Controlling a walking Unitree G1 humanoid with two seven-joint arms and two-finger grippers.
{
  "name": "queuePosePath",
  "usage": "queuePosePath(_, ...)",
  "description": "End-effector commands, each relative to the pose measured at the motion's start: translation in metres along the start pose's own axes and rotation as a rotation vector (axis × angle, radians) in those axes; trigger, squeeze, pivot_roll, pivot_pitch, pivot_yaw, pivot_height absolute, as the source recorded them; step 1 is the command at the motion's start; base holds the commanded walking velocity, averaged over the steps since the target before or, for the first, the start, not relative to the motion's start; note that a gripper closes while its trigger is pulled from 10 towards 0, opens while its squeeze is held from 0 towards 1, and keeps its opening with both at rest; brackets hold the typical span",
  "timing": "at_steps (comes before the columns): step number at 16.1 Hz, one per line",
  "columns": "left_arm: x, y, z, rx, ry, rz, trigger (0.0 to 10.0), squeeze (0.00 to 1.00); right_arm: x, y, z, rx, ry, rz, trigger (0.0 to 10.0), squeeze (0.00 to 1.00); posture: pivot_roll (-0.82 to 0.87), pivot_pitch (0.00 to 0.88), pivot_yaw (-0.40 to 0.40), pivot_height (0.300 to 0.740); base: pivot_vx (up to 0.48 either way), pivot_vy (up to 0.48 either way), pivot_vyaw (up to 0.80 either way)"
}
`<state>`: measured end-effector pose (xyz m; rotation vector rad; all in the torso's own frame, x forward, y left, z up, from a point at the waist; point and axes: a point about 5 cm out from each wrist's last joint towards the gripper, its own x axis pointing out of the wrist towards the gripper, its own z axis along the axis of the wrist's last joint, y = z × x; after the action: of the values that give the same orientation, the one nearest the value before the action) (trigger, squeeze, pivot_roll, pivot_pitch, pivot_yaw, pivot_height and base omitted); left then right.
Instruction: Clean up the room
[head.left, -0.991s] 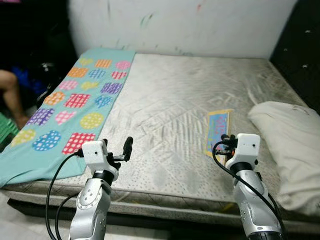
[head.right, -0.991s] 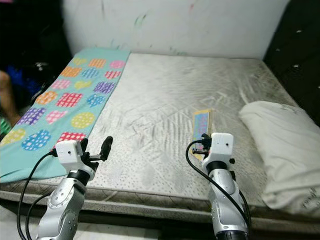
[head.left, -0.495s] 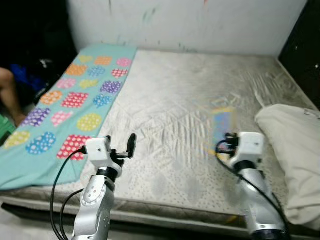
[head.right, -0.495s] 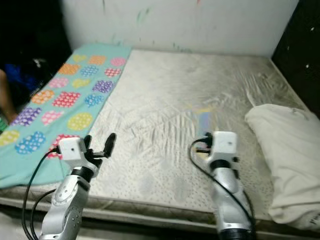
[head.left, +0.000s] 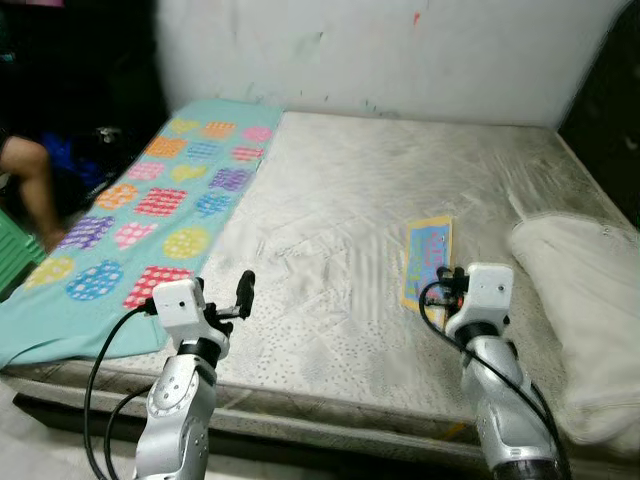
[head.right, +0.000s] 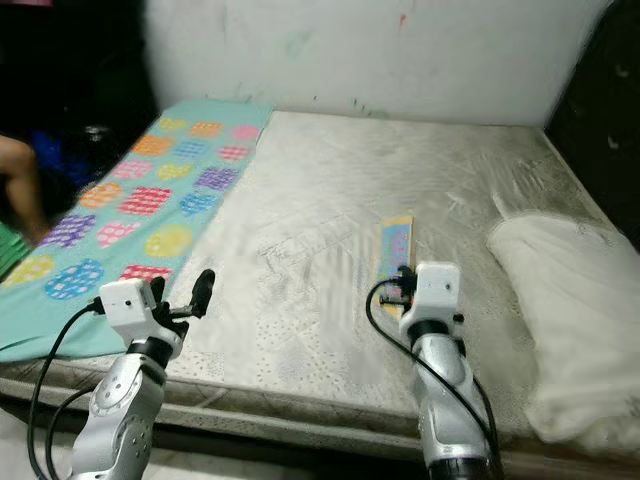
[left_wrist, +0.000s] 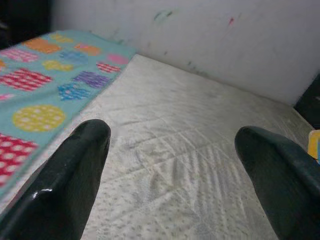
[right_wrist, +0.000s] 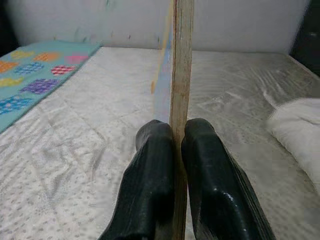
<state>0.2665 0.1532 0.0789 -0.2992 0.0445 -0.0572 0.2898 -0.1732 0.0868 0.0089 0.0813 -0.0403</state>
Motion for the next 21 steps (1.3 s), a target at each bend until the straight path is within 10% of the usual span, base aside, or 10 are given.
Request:
queuePosePath(1, 0.0012, -0.0025, 0.0002, -0.006, 0.004, -0.007, 10.0, 0.00, 0.0023, -0.0038, 0.0088, -0.007, -0.040, -0.015, 10.0, 0.00, -0.14, 0.000, 0.001, 0.740, 0.000, 0.000, -0.80)
queuePosePath(21, 0.0030, -0.0040, 0.0012, -0.006, 0.001, -0.012, 10.0, 0.00, 0.0059, -0.0042, 0.0100, -0.016, -0.046, -0.007, 10.0, 0.00, -0.14, 0.000, -0.004, 0.740, 0.000, -0.025, -0.23)
